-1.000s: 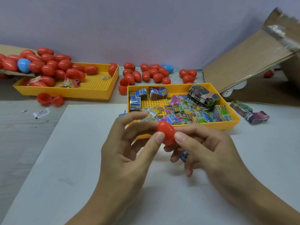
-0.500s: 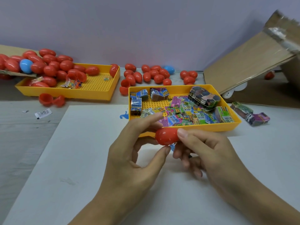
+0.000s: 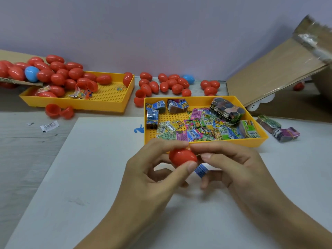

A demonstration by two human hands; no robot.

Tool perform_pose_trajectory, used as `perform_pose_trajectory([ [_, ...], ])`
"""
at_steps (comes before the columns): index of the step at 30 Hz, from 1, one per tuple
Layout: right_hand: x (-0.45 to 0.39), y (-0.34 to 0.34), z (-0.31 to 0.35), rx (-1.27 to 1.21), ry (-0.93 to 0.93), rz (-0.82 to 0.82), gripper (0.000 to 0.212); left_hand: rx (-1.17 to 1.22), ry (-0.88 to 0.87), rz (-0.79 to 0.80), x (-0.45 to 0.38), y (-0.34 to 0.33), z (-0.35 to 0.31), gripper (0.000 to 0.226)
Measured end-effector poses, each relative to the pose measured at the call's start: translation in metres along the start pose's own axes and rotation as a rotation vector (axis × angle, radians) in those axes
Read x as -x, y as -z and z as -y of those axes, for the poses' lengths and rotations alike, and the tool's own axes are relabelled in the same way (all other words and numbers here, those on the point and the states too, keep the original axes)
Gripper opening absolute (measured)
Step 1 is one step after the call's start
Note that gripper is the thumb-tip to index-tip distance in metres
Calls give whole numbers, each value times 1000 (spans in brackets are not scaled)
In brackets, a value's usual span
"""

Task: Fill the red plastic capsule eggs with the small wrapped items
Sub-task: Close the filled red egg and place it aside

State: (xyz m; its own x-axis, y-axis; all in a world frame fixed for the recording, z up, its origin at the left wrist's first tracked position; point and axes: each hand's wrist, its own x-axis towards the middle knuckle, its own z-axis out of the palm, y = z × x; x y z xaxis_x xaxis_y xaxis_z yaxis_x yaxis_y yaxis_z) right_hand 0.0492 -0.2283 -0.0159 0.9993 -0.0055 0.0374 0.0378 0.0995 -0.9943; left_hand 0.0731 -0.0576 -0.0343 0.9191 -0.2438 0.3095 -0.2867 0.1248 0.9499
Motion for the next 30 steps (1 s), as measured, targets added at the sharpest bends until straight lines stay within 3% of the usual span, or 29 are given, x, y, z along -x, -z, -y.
perform_pose_trajectory([
  [7,3,-3,1,129,-7,55,19,-70,-113,6,3,0,8,60],
  [12,5,-3,-1,141,121,36,21,-13,-41,-1,0,2,7,40],
  [20,3,3,3,275,275,-44,26,197,158,140,-2,6,-1,37],
  [25,0,10,5,552,329,-79,23,161,123,-48,-5,0,-3,26],
  [28,-6,25,8,776,205,-190,22,147,45,-172,-7,5,-2,21],
  [30,-5,27,7,934,108,-106,5,149,39,-214,-6,7,-1,20],
])
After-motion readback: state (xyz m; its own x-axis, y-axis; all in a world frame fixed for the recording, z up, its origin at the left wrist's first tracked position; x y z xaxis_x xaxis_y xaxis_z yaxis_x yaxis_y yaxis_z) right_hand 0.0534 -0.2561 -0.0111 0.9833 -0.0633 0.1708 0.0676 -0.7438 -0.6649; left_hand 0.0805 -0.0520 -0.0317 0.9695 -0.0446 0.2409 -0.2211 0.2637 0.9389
